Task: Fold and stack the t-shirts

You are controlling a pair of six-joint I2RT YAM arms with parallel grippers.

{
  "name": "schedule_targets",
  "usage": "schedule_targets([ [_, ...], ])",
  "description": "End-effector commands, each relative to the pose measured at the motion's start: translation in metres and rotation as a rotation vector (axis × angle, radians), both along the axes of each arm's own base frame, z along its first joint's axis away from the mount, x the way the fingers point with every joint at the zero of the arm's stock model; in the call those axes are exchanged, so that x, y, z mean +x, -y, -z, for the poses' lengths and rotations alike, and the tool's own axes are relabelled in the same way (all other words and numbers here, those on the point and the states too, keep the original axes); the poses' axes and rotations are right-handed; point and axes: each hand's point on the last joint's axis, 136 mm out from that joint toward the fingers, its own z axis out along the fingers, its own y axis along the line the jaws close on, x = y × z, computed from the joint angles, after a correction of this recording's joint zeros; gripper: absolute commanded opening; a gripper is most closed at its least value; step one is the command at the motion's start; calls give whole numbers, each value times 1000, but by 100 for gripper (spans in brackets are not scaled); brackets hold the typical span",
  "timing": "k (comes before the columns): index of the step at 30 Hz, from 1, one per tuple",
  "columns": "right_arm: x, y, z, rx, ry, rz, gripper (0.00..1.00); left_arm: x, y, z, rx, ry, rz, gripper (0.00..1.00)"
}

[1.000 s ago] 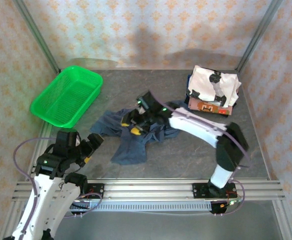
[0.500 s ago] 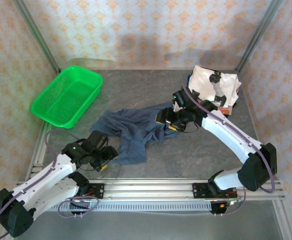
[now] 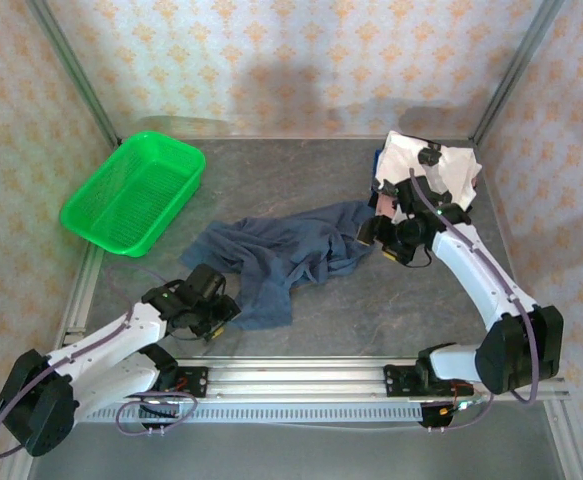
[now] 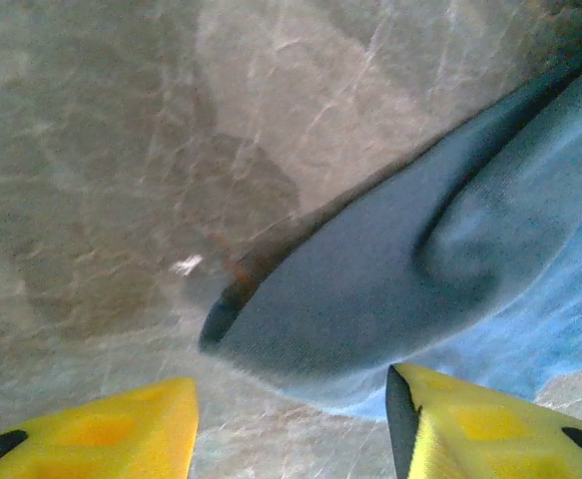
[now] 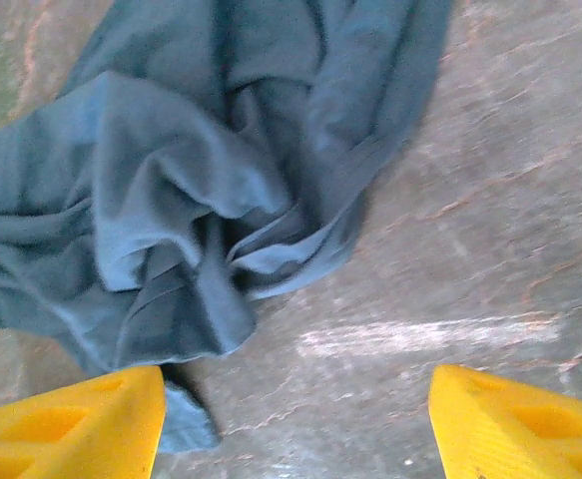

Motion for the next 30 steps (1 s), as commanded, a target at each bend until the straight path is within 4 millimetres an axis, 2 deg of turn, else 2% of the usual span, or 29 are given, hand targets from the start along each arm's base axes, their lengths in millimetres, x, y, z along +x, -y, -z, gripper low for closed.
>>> schedule_targets([
  [1, 0, 17, 28, -90, -50, -26, 70, 23, 7, 0, -10, 81, -34, 53],
  [5, 17, 18, 53, -88, -85, -10, 68, 39, 14, 0, -1, 123, -39, 50],
  [9, 34, 9, 78, -52, -123, 6, 65, 48, 20, 1, 0, 133, -30, 40],
  [12, 45, 2, 94, -16, -146, 38, 62, 49, 19, 3, 25, 127, -22, 27],
  [14, 52, -3, 102, 15, -148, 61, 59, 50, 13, -3, 56, 137, -28, 9],
  [16, 58, -5, 109, 25, -157, 78, 55, 50, 5, -13, 79, 159, -43, 0],
  [19, 64, -3, 120, 6, -165, 100, 44, 46, -11, -31, 107, 194, -73, 0],
  [20, 66, 0, 123, -7, -165, 109, 32, 45, -17, -38, 110, 210, -85, 0],
  [22, 69, 4, 121, -29, -163, 115, 5, 39, -34, -51, 131, 230, -118, 0],
  [23, 69, 7, 114, -46, -153, 115, 0, 37, -43, -57, 136, 241, -138, 0],
  [26, 67, 23, 84, -124, -89, 103, 0, 31, -65, -76, 144, 280, -192, 0],
  [30, 48, 53, 53, -202, -62, 116, 0, 23, -83, -88, 169, 286, -219, 0],
])
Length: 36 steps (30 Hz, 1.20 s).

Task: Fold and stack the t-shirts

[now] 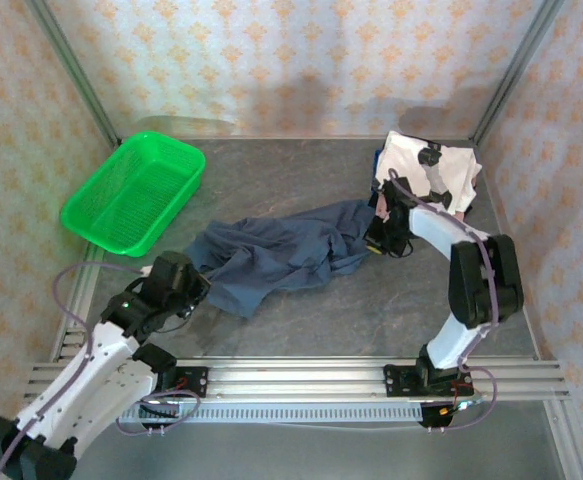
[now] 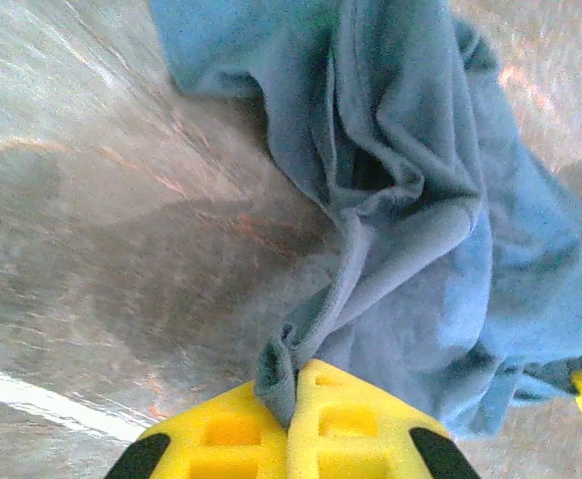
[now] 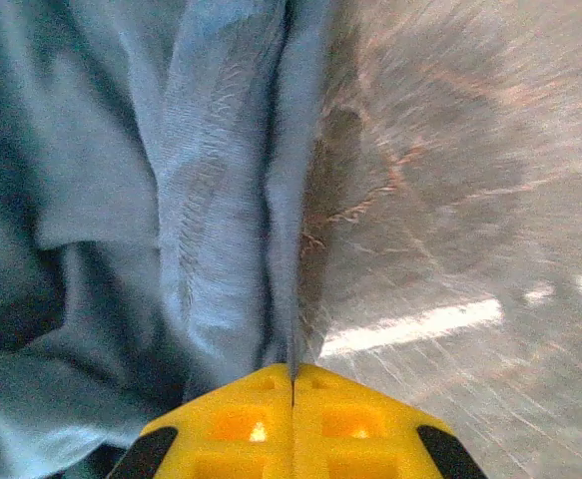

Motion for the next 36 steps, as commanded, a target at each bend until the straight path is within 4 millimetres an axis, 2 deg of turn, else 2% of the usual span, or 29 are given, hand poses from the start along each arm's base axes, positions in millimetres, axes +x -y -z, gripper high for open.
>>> schedule_targets([
  [1, -15, 42, -37, -128, 40, 27, 0, -21, -26, 1, 112, -68, -14, 0],
  [6, -35, 81, -49, -157, 58, 143, 0, -23, -37, -5, 145, -64, -44, 0],
  [12, -51, 105, -38, -197, 18, 222, 1, -28, -52, -7, 182, -84, -84, 0],
  [15, -45, 116, -36, -223, 42, 243, 1, -25, -54, -8, 183, -84, -89, 0],
  [18, -29, 122, -40, -208, 66, 252, 1, -21, -54, -8, 193, -96, -79, 0],
  [24, 36, 96, -48, -31, 156, 202, 1, 1, -59, -14, 185, -84, -95, 0],
  [28, 77, 64, -49, 99, 147, 127, 6, 20, -67, -27, 217, -77, -94, 0],
  [30, 88, 43, -49, 125, 123, 52, 15, 26, -70, -31, 219, -78, -90, 0],
  [32, 94, 20, -50, 144, 115, -29, 32, 33, -67, -31, 208, -72, -78, 0],
  [34, 92, 17, -52, 135, 112, -28, 43, 37, -61, -27, 182, -76, -55, 0],
  [36, 84, 23, -67, 112, 150, -2, 50, 38, -56, -21, 154, -81, -40, 0],
])
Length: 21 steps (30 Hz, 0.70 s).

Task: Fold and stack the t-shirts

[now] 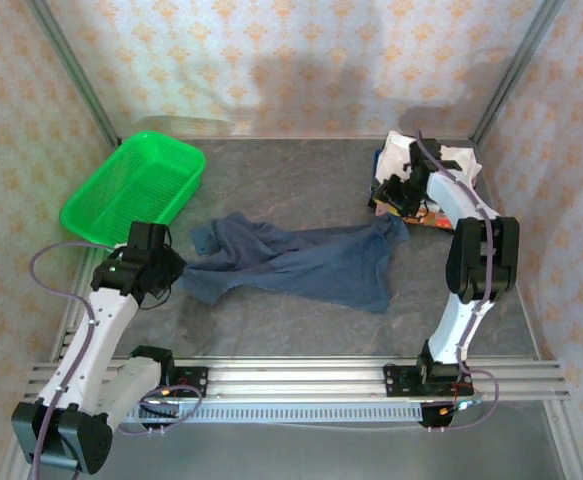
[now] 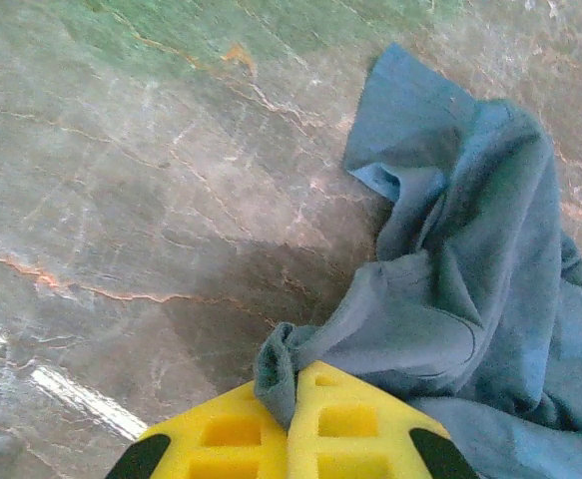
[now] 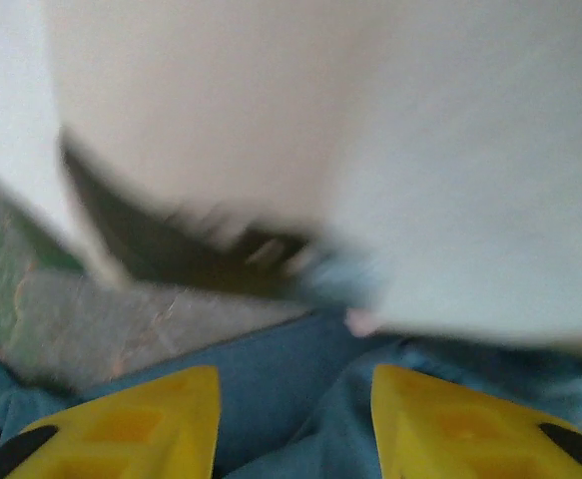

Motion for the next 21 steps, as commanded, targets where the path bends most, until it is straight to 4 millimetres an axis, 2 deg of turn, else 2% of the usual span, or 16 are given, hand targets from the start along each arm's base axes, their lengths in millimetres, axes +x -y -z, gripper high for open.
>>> schedule_targets([
  [1, -22, 6, -33, -12, 38, 9, 55, 9, 8, -2, -32, 38, 45, 0],
  [2, -33, 8, -42, -25, 39, 11, 57, 8, 9, 1, -39, 40, 48, 0],
  [5, -87, 11, -61, -35, 10, 20, 59, 5, 13, 5, -55, 44, 65, 0],
  [7, -132, 16, -61, -48, -51, 34, 58, 5, 17, 8, -71, 43, 84, 0],
  [10, -189, 18, -34, -45, -153, 64, 53, 8, 23, 10, -98, 58, 107, 0],
  [13, -229, 15, 11, -20, -254, 93, 48, 12, 25, 8, -102, 74, 123, 0],
  [16, -239, 13, 42, -16, -286, 114, 44, 16, 28, 4, -103, 78, 151, 0],
  [21, -220, 6, 57, -52, -270, 88, 43, 15, 29, 3, -96, 71, 174, 0],
])
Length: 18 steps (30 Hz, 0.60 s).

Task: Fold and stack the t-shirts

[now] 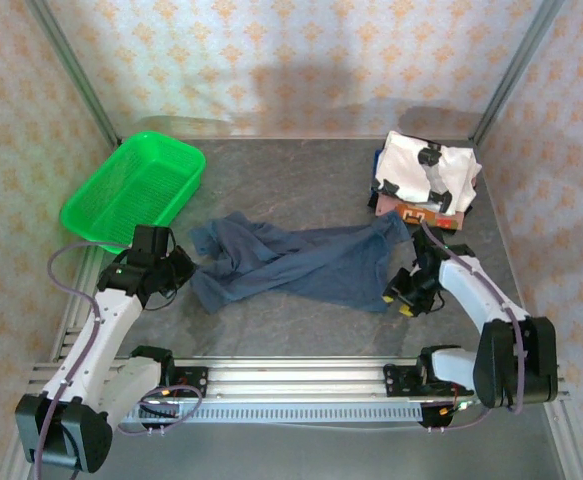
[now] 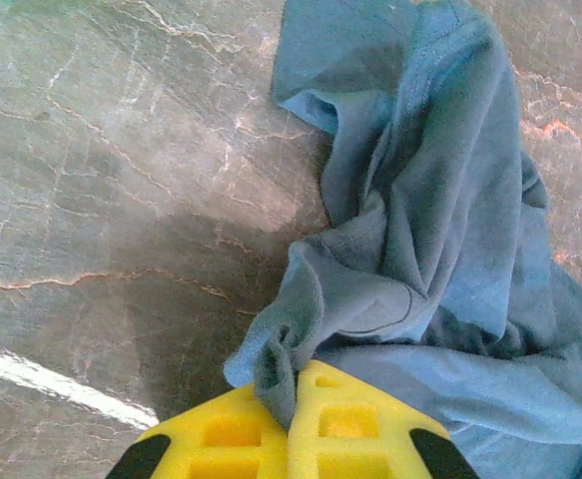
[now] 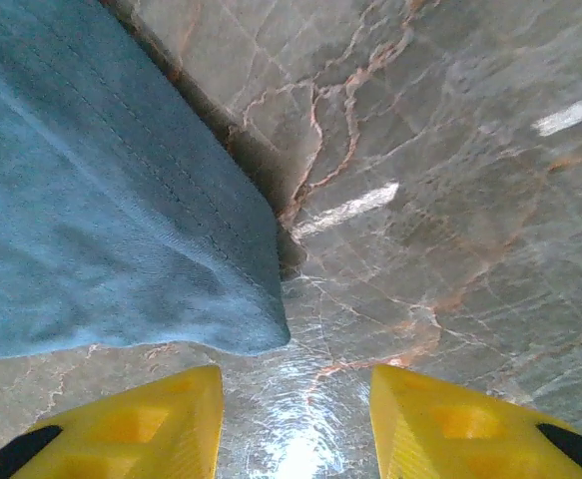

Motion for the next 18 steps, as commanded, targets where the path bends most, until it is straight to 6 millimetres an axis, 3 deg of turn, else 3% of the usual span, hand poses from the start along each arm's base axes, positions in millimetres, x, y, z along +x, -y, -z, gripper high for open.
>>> schedule_targets([
  [1, 32, 1, 1, -43, 84, 5, 43, 7, 2, -12, 6, 41, 33, 0],
  [7, 46, 5, 30, -82, 59, -16, 42, 2, -1, -11, 14, 46, 25, 0],
  [9, 52, 8, 36, -107, 52, -31, 36, 0, -2, -10, 22, 42, 22, 0],
  [11, 59, 10, 36, -124, 53, -39, 23, -2, -3, -8, 23, 40, 18, 0],
  [14, 66, 11, 16, -138, 79, -53, 10, -4, -4, -8, 29, 39, 16, 0],
  [18, 56, 28, -19, -236, 70, -116, 2, -6, -5, -8, 37, 40, 20, 0],
])
